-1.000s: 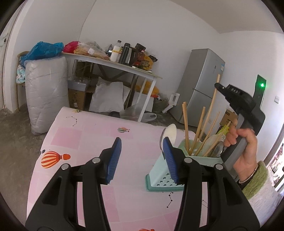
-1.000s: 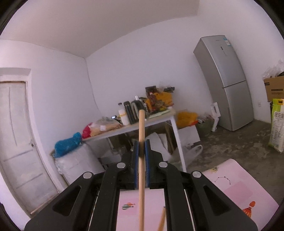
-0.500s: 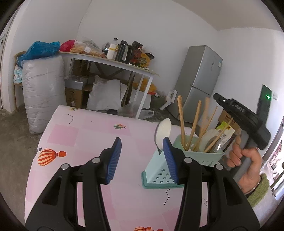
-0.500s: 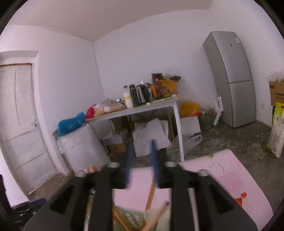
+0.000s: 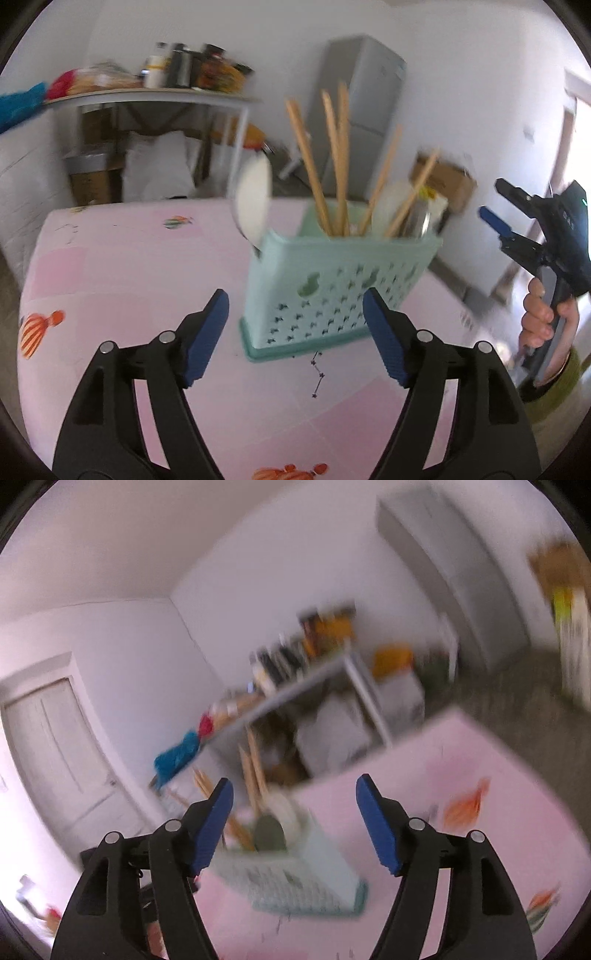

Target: Organize utensils

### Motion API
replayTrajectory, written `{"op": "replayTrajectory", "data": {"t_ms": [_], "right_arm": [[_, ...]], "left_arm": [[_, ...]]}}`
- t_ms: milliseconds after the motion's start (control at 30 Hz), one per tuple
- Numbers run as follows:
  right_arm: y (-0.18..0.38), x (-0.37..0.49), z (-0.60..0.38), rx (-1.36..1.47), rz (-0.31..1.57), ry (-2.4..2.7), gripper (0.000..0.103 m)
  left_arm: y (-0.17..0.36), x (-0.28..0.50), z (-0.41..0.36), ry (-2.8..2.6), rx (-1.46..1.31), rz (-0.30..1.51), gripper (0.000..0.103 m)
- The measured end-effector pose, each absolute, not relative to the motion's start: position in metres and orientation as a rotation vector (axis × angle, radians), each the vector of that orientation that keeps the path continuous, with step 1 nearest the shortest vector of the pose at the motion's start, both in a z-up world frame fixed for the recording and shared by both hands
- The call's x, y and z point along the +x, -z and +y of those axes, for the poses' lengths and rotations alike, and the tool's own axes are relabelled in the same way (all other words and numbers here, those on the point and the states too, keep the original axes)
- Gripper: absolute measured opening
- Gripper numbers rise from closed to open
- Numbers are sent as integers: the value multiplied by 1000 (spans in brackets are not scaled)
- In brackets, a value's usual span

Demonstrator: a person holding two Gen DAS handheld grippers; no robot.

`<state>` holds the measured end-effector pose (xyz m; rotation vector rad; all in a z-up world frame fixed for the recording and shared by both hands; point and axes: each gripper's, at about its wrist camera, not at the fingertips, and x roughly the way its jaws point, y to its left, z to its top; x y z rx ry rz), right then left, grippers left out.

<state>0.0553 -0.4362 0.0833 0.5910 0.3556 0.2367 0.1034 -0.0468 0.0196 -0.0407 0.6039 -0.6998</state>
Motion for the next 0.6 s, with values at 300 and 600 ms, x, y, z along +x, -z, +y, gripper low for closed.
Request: {"op": "replayTrajectory", "data": {"t_ms": [300,600], "right_arm": [[-10,104,-431,718,576,-414,70],[-20,120,-385,573,608,-427,74]], "left_arm": [[7,123,-84,716,15,665,75],[6,117,-79,677,1,677,76]]}}
